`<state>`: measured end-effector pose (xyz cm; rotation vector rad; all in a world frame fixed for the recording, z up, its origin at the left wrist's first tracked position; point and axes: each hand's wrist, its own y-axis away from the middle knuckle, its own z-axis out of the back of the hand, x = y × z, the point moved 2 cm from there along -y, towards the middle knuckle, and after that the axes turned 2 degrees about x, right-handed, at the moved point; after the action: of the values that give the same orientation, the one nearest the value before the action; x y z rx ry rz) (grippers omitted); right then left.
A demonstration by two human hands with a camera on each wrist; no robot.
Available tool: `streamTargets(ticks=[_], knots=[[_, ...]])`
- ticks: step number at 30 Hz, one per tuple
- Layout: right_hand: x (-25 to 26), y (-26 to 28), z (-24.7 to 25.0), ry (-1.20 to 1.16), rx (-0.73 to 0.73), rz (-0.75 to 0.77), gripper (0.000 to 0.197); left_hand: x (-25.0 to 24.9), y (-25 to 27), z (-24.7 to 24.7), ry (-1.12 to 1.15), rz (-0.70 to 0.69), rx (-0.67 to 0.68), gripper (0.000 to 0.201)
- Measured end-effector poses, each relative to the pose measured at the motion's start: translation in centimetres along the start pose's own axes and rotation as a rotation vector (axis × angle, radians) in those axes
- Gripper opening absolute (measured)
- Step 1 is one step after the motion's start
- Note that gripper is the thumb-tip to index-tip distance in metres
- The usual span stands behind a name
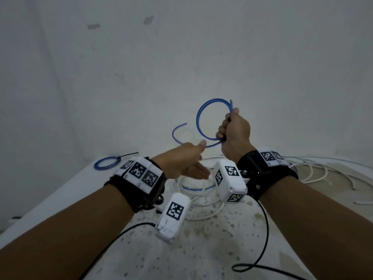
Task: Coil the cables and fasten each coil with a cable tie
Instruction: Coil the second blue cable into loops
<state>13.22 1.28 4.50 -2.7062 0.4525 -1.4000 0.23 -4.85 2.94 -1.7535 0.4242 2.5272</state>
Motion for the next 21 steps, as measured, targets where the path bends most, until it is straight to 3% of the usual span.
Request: streamTargets(ticks=[2, 4, 6, 8, 21], knots=[[-0.4, 0.4, -0.2, -0.016, 0.017, -0.029, 0.040, -0.5, -0.8, 0.5, 0.315, -0.087, -0.184, 0.045], [-0.9, 0.8, -0.3, -0.028, 0.035, -0.064, 0.040, -1.2, -1.5, 1.3, 0.454, -0.178, -0.300, 0.031], [-1.0, 1.1, -0.5, -0.070, 0.055, -0.102, 0.041, -1.5, -1.9, 1.8, 0.456, -0.226, -0.332, 0.020], [-0.9, 1.2, -0.7, -0.143, 0.057, -0.142, 0.042, -1.1, -2.3, 2.1, 0.386, -0.288, -0.373, 0.023], [-0.8, 1.2, -1.1, -0.334, 0.089, -0.237, 0.044, -0.2, -2.3, 2.8, 0.420, -0.626, -0.378, 0.018]])
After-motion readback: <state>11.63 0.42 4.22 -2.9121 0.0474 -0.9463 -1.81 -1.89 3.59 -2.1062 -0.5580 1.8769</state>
